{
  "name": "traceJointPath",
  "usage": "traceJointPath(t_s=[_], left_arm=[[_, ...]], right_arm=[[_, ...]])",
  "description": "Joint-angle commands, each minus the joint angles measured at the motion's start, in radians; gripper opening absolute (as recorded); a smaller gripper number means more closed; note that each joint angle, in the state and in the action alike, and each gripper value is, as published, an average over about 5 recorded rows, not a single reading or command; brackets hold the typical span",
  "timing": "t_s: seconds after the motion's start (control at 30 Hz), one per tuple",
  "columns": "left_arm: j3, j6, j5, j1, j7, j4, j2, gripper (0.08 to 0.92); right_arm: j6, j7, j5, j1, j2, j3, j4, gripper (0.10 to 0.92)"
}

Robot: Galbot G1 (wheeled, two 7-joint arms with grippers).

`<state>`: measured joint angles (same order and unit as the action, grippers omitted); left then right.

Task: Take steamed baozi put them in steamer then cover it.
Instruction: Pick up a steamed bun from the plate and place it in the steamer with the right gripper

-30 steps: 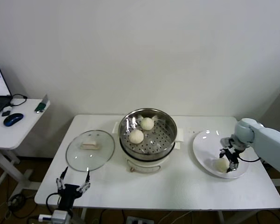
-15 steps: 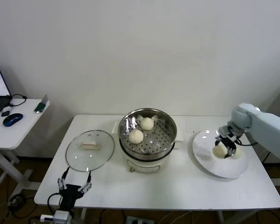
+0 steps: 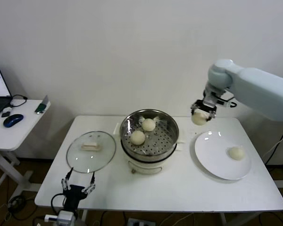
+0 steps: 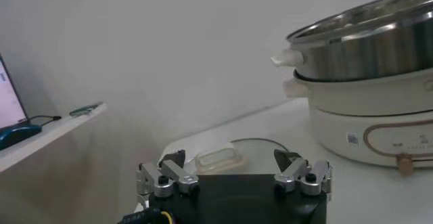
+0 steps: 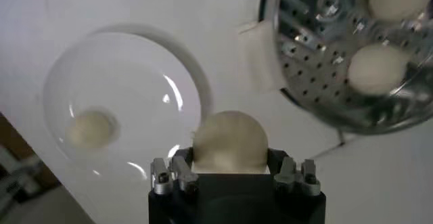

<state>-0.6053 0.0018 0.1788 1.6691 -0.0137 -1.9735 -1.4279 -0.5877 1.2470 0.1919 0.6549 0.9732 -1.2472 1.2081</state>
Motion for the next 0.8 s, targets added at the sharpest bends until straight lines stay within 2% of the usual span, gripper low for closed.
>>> traceJointPath(t_s=[0.03,0.37,0.8], left_arm=[[0.006,-0.001,0.002,-0.004,0.001,0.005,0.003,0.823],[0.004,-0.001,-0.015,-0.006,0.002,0.003,0.01,0.823],[-0.006,-0.004,-0.026,-0.001,0.003,0.01,0.017,0.823]], right_arm=[[-0.105,-0.005,0.02,0.061,0.202,-0.041,0.06,0.696],[-0.08,-0.016,0.031,-0.092,0.352,-0.064,0.03,0.704],[-0.076,-0.016,0.022,-0.148,0.357,-0.11,0.035,0.707]])
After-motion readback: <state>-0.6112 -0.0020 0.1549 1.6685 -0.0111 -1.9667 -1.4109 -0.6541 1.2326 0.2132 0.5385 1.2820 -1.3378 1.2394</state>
